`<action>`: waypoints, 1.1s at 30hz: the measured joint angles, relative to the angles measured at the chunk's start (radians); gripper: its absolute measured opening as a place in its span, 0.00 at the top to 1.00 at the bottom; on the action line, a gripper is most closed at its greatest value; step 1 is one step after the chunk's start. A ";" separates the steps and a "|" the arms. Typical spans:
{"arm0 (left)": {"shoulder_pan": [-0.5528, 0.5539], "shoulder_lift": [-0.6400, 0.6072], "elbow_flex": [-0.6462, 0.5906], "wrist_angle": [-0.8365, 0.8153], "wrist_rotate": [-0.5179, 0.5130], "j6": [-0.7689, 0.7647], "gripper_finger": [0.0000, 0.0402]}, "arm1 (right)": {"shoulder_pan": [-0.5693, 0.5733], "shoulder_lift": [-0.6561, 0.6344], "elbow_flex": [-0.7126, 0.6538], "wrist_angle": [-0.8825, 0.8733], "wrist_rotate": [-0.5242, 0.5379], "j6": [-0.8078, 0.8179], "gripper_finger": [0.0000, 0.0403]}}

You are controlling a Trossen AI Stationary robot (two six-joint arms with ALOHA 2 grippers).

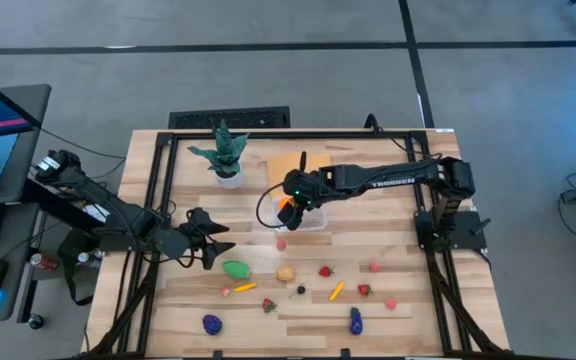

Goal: Pick and placing Produce into tupperware
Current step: Put the orange into the transparent bin

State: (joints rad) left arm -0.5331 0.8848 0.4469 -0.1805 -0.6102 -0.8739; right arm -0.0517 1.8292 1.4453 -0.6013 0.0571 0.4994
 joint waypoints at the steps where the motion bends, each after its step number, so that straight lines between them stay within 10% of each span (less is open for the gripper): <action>1: 0.000 0.000 0.000 -0.004 0.000 0.000 0.30 | 0.001 0.013 0.004 0.022 0.001 -0.008 0.40; 33: 0.000 0.000 0.000 -0.013 0.000 -0.027 0.30 | 0.021 0.138 0.001 0.055 0.061 0.030 0.40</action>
State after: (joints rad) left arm -0.5331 0.8852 0.4469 -0.1934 -0.6098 -0.9012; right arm -0.0304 1.9675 1.4460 -0.5465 0.1177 0.5295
